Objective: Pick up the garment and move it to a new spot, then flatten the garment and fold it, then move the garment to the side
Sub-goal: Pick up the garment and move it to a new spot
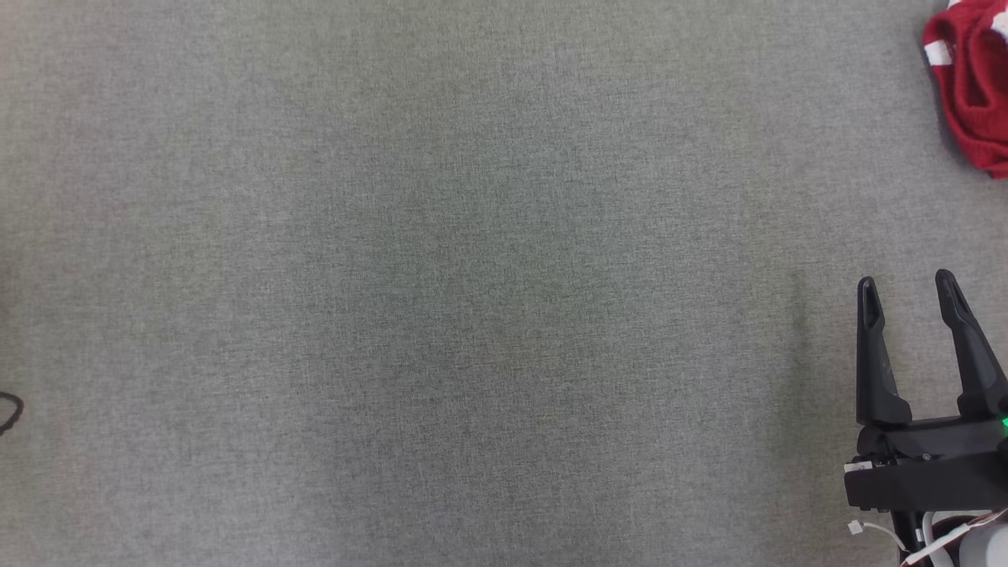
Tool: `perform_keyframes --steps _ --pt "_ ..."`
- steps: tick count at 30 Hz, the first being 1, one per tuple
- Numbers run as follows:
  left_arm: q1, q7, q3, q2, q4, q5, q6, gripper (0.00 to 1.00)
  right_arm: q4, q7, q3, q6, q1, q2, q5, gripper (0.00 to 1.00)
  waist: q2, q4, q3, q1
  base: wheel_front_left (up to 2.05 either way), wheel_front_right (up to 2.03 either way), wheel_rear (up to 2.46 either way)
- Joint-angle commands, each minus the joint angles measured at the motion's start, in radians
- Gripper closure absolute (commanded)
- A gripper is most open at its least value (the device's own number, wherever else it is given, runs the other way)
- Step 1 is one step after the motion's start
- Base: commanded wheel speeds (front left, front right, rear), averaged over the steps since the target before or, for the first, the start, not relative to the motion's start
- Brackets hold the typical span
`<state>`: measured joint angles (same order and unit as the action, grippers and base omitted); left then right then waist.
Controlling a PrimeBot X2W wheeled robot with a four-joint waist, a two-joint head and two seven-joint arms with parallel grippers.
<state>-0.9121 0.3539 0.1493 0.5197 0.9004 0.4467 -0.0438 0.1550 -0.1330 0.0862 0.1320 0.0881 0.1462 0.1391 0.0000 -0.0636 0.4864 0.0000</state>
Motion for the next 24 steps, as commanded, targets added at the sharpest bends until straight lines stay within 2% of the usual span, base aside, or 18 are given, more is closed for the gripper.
perform_keyframes --steps 1,8,13,19,24 --pt "0.011 -0.034 0.001 -0.005 -0.002 -0.003 -0.001 1.00 0.002 -0.002 0.001 -0.002 0.001 -0.001 -0.003 0.00 0.0000 0.001 -0.006 0.0000 0.00 0.00 0.00" --pt "-0.047 -0.331 -0.012 0.021 -0.078 -0.056 -0.003 1.00 -0.026 -0.016 -0.006 -0.002 -0.004 -0.008 0.007 0.00 0.0000 0.012 -0.058 0.0000 0.00 0.00 0.00" --pt "-0.124 -0.422 -0.071 0.021 -0.175 -0.099 -0.026 1.00 -0.074 -0.036 -0.027 -0.002 -0.008 -0.022 0.016 0.00 0.0000 0.013 -0.123 0.0000 0.00 0.00 0.00" --pt "-0.184 -0.403 -0.135 -0.002 -0.312 -0.130 -0.038 1.00 -0.120 -0.058 -0.045 -0.002 -0.004 -0.039 0.026 0.00 0.0000 -0.012 -0.161 0.0000 0.00 0.00 0.00" --pt "-0.208 -0.339 -0.211 -0.051 -0.479 -0.155 -0.038 1.00 -0.184 -0.087 -0.068 -0.002 -0.006 -0.056 0.047 0.00 0.0000 -0.060 -0.195 0.0000 0.00 0.00 0.00"
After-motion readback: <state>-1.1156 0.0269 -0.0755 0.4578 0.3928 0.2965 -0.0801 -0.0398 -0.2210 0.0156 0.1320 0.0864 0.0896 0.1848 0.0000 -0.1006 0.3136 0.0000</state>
